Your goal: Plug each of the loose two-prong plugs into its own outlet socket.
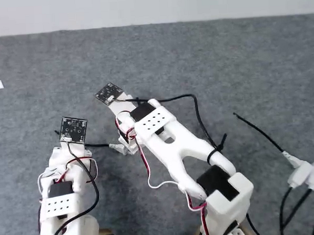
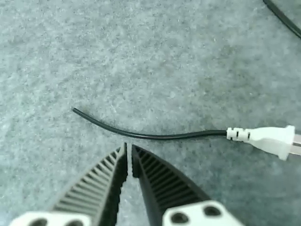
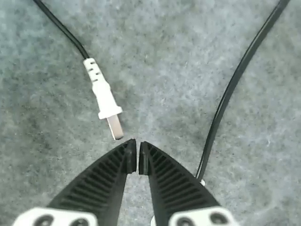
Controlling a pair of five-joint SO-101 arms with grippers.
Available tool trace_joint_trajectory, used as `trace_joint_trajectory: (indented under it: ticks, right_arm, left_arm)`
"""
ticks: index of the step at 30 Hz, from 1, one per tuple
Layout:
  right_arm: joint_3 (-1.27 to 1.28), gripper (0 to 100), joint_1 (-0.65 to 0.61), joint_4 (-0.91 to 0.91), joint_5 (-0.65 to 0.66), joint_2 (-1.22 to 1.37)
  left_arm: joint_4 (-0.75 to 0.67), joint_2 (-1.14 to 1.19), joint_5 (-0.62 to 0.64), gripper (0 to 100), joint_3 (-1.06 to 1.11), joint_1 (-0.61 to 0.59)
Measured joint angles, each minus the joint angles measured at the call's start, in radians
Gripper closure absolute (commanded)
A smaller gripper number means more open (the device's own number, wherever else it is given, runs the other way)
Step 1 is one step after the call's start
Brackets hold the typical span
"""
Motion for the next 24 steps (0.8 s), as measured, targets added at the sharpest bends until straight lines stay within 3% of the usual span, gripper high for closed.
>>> trace_joint_trajectory:
  ticks: [3,8,13,18,24]
  right_arm:
    - [0.0,99.0,0.003,-0.034,0.02,0.0]
    - [0.0,99.0,0.005,-0.095,0.166,0.002]
    - [0.0,99.0,-0.006,-0.137,0.279,0.026]
    - [0.0,99.0,-0.087,-0.138,0.292,0.026]
    - [0.0,99.0,-0.118,-0.133,0.293,0.026]
  left_arm:
    - [-0.003,0.0,0.025,99,-0.02,-0.049]
    - [-0.006,0.0,0.219,99,-0.094,-0.193]
    - [-0.006,0.0,0.324,99,-0.138,-0.282]
    - [-0.006,0.061,0.382,99,-0.19,-0.321]
    - [-0.006,0.318,0.408,99,-0.338,-0.328]
